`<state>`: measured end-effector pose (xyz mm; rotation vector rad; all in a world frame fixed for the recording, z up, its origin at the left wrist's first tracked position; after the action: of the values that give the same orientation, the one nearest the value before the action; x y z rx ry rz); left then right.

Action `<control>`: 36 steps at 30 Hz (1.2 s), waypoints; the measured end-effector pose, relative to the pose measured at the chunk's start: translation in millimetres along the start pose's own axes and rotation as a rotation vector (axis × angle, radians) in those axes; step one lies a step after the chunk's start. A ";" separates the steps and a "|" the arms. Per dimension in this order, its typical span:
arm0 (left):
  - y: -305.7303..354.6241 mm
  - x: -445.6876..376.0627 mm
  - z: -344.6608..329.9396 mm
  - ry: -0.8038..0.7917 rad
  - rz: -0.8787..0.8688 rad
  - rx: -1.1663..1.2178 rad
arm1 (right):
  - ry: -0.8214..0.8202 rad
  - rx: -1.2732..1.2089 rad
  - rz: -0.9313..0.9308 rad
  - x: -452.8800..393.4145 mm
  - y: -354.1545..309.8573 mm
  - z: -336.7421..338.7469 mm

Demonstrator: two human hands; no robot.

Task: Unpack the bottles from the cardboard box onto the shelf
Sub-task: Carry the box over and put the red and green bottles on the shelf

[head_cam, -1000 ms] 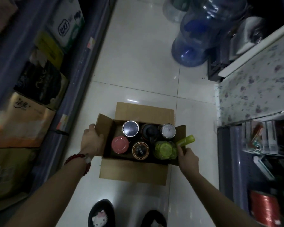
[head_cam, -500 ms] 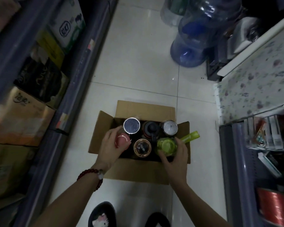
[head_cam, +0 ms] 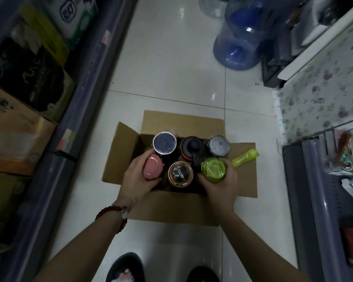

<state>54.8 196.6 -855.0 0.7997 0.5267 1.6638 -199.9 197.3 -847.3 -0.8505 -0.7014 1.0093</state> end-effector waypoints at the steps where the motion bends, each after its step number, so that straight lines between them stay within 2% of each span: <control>1: 1.6 0.8 1.8 0.005 0.002 -0.009 | 0.002 0.005 -0.009 -0.2 -2.9 1.4; 7: 38.9 14.3 39.6 0.021 0.030 -0.018 | -0.033 0.001 0.018 5.5 -42.6 30.6; 12: 111.6 31.4 97.8 0.044 0.033 -0.021 | -0.055 0.001 0.037 13.2 -115.6 73.2; 18: 238.9 44.4 182.0 0.013 0.089 0.025 | -0.076 -0.064 -0.008 9.2 -240.2 144.1; 23: 363.2 48.3 248.4 0.028 0.024 0.041 | -0.057 -0.119 0.021 -4.0 -351.2 216.4; 30: 528.8 63.3 318.3 0.074 -0.125 0.118 | 0.116 -0.144 0.148 -25.4 -489.4 322.0; 36: 644.4 65.4 356.3 0.024 -0.257 0.226 | 0.223 -0.163 0.225 -37.6 -578.0 412.5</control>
<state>-113.8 78.9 -145.0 0.8378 0.8109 1.3941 -306.9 114.4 -149.3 -1.1849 -0.5098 1.0460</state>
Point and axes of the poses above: each hand's wrist, its own x-axis away from the middle knuckle, its own z-axis out of the back of the hand, y = z × x, the point moved 5 cm from there along -x, towards the middle knuckle, and after that the axes turned 7 degrees about -x, right-handed, at the moved point
